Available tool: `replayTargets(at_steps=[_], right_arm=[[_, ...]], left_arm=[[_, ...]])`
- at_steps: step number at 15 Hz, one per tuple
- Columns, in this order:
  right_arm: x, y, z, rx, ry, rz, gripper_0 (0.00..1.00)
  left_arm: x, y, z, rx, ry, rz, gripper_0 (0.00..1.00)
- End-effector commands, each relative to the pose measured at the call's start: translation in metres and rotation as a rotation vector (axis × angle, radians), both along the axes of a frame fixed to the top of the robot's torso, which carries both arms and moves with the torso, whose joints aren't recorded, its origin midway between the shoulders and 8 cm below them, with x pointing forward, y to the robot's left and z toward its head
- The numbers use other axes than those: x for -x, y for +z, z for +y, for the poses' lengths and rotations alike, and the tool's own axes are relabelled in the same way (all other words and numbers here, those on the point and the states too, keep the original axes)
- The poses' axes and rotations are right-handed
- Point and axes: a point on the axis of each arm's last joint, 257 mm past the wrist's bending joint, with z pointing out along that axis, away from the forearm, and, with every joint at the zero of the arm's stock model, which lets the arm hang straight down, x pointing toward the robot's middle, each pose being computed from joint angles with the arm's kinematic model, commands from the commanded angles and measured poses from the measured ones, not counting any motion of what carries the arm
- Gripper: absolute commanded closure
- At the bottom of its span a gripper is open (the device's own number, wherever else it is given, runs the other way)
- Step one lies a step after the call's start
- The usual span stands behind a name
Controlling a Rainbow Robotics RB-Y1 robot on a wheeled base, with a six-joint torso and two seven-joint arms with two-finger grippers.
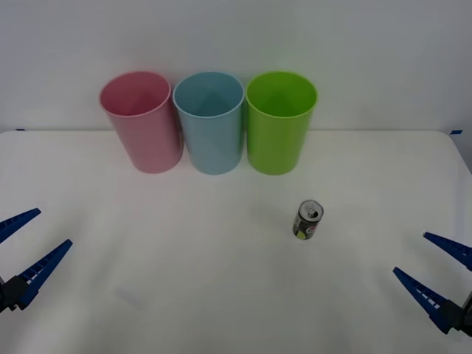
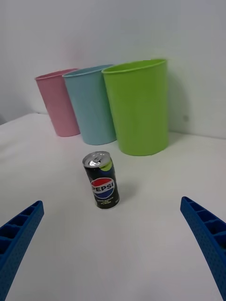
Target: Grasp the object on the table and drop it into the matching bin: aluminum can to the light blue bin, PET bottle to the pink bin.
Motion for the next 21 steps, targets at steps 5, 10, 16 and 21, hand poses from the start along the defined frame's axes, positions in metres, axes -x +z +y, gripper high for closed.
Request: replayTargets(at_steps=[5, 10, 16, 21], right_arm=[[-0.019, -0.038, 0.028, 0.001, 0.027, 0.005, 0.0], [-0.039, -0.049, 0.056, -0.007, 0.01, -0.01, 0.0], [-0.065, -0.056, 0.089, 0.075, -0.009, -0.079, 0.0], [-0.084, -0.064, 0.104, 0.092, -0.04, -0.057, 0.0]], left_arm=[[0.0, 0.0, 0.0, 0.0, 0.0, 0.0, 0.0], [0.0, 0.0, 0.0, 0.0, 0.0, 0.0, 0.0], [0.0, 0.0, 0.0, 0.0, 0.0, 0.0, 0.0], [0.0, 0.0, 0.0, 0.0, 0.0, 0.0, 0.0]])
